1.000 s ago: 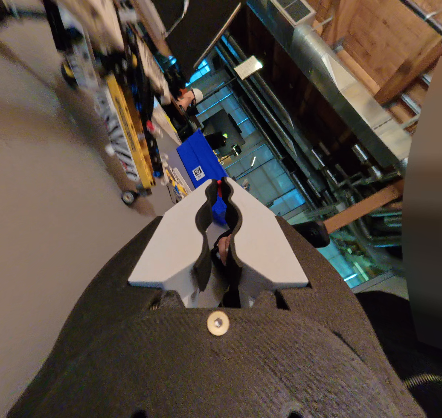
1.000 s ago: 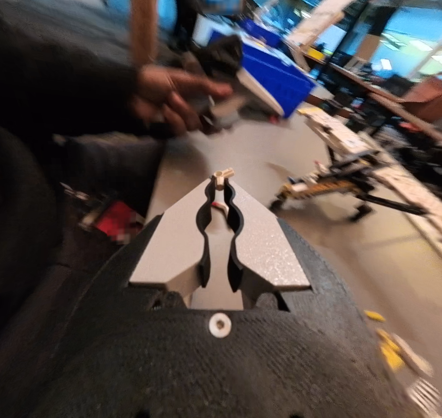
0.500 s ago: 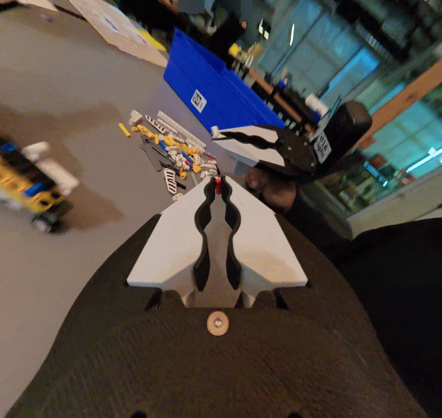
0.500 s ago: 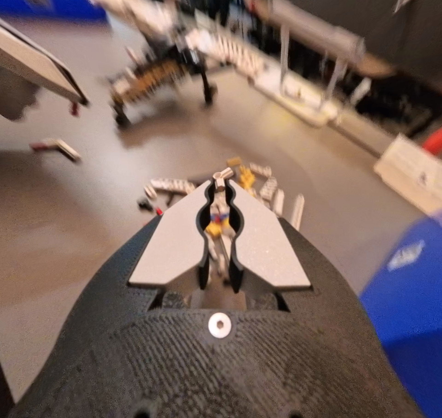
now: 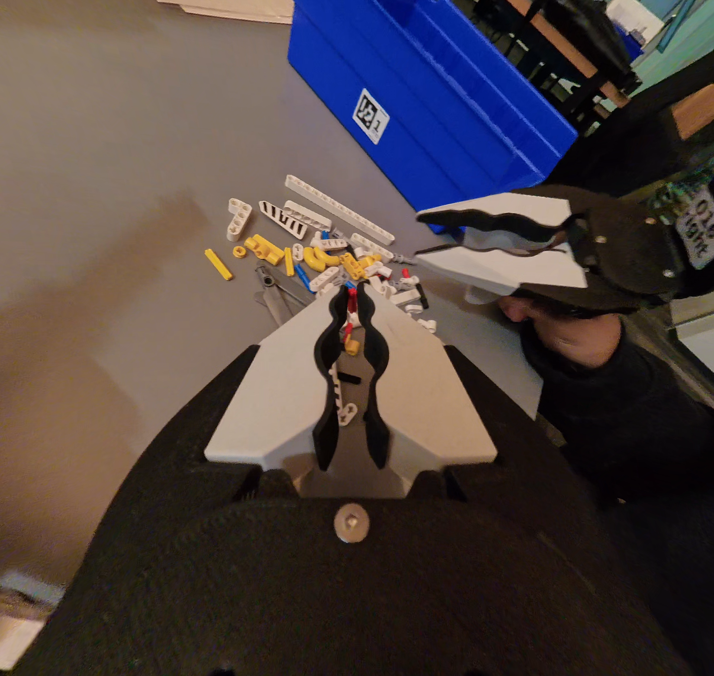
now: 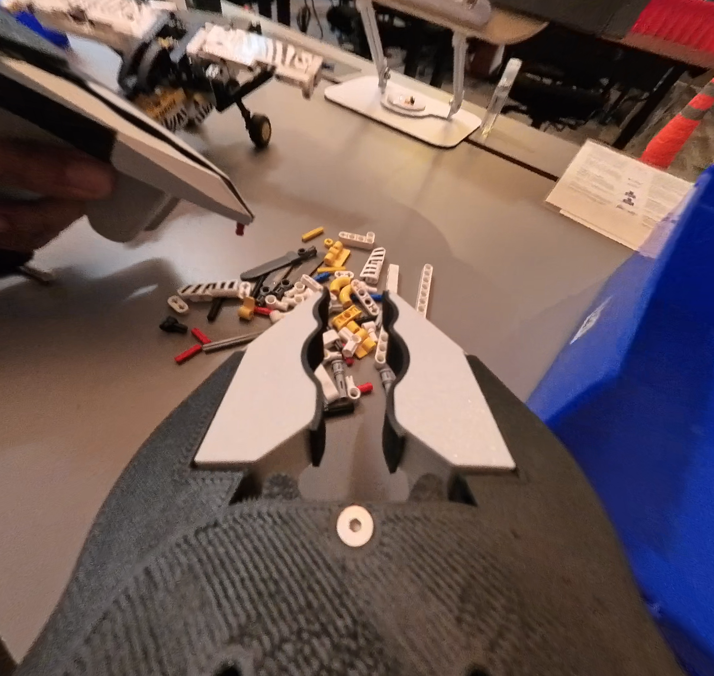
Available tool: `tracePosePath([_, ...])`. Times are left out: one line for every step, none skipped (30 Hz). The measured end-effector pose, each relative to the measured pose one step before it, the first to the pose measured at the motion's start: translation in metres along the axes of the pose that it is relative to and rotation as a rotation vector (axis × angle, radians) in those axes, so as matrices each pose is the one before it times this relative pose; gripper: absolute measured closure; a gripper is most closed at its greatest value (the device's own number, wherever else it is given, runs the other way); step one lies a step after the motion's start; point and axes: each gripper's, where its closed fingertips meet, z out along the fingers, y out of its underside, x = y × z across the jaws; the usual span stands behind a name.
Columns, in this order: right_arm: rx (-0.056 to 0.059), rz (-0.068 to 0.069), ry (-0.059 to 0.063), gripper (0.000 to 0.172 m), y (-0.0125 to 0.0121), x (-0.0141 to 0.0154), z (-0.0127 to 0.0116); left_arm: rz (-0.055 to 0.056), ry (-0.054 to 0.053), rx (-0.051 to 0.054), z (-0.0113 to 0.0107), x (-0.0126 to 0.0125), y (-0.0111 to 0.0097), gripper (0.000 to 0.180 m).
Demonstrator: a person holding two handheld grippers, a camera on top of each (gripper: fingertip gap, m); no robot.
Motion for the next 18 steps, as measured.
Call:
tracePosePath([0.0350, 0.0199, -0.0022, 0.146, -0.00417, 0.00222, -0.00327, 0.0013, -0.0157, -0.0017, -0.00033, -0.00364, -0.00052, 0.179])
tracePosePath([0.0411, 0.0180, 0.0006, 0.147, -0.00505, 0.00254, -0.00348, 0.0014, -0.0126, -0.0050, -0.00021, -0.00328, 0.00012, 0.179])
tracePosePath([0.0408, 0.0171, 0.0017, 0.148, -0.00499, 0.00268, -0.00365, -0.0006, -0.0096, -0.0110, 0.00022, -0.00258, 0.00120, 0.178])
tracePosePath([0.0353, 0.0164, 0.0004, 0.150, -0.00433, 0.00221, -0.00326, -0.0075, -0.0114, -0.0152, 0.00043, -0.00272, 0.00179, 0.170])
tracePosePath([0.0286, 0.0115, -0.0048, 0.150, -0.00350, 0.00092, -0.00271, -0.0109, -0.0049, -0.0129, -0.00001, -0.00147, 0.00146, 0.152])
tracePosePath([0.0218, 0.0054, -0.0039, 0.150, -0.00267, 0.00025, -0.00207, -0.0057, 0.0060, -0.0047, -0.00116, 0.00075, 0.00012, 0.142])
tracePosePath([0.0139, 0.0007, -0.0001, 0.151, -0.00170, 0.00015, -0.00129, 0.0030, 0.0106, 0.0227, -0.00318, 0.00229, -0.00361, 0.142])
tracePosePath([0.0052, -0.0042, -0.0015, 0.151, -0.00066, -0.00060, -0.00050, 0.0100, 0.0050, 0.0334, -0.00526, 0.00204, -0.00525, 0.143])
tracePosePath([0.0000, -0.0097, -0.0035, 0.151, 0.00010, -0.00144, -0.00009, 0.0150, 0.0020, 0.0304, -0.00688, 0.00171, -0.00511, 0.144])
tracePosePath([-0.0016, -0.0148, -0.0026, 0.151, 0.00018, -0.00188, 0.00013, 0.0118, -0.0022, 0.0259, -0.00844, 0.00097, -0.00458, 0.145])
tracePosePath([-0.0013, -0.0189, 0.0013, 0.151, 0.00012, -0.00190, 0.00014, 0.0089, -0.0027, 0.0223, -0.01017, 0.00081, -0.00380, 0.145])
tracePosePath([-0.0010, -0.0225, 0.0036, 0.151, 0.00006, -0.00183, 0.00008, 0.0063, -0.0045, 0.0190, -0.01193, 0.00032, -0.00277, 0.146])
tracePosePath([-0.0016, -0.0253, 0.0028, 0.152, 0.00016, -0.00233, 0.00018, 0.0044, -0.0115, 0.0120, -0.01313, -0.00101, -0.00100, 0.146])
tracePosePath([-0.0027, -0.0273, 0.0030, 0.153, 0.00022, -0.00246, 0.00023, 0.0059, -0.0208, 0.0035, -0.01379, -0.00273, 0.00136, 0.145])
tracePosePath([-0.0040, -0.0291, 0.0039, 0.154, 0.00047, -0.00253, 0.00044, 0.0096, -0.0236, -0.0039, -0.01393, -0.00353, 0.00384, 0.146])
tracePosePath([-0.0052, -0.0303, 0.0054, 0.155, 0.00049, -0.00247, 0.00054, 0.0100, -0.0225, -0.0146, -0.01309, -0.00358, 0.00685, 0.148])
tracePosePath([-0.0065, -0.0319, 0.0051, 0.156, 0.00071, -0.00267, 0.00066, 0.0086, -0.0279, -0.0241, -0.01156, -0.00423, 0.01024, 0.149])
tracePosePath([-0.0075, -0.0344, 0.0067, 0.156, 0.00075, -0.00246, 0.00086, 0.0070, -0.0351, -0.0329, -0.00943, -0.00502, 0.01345, 0.150])
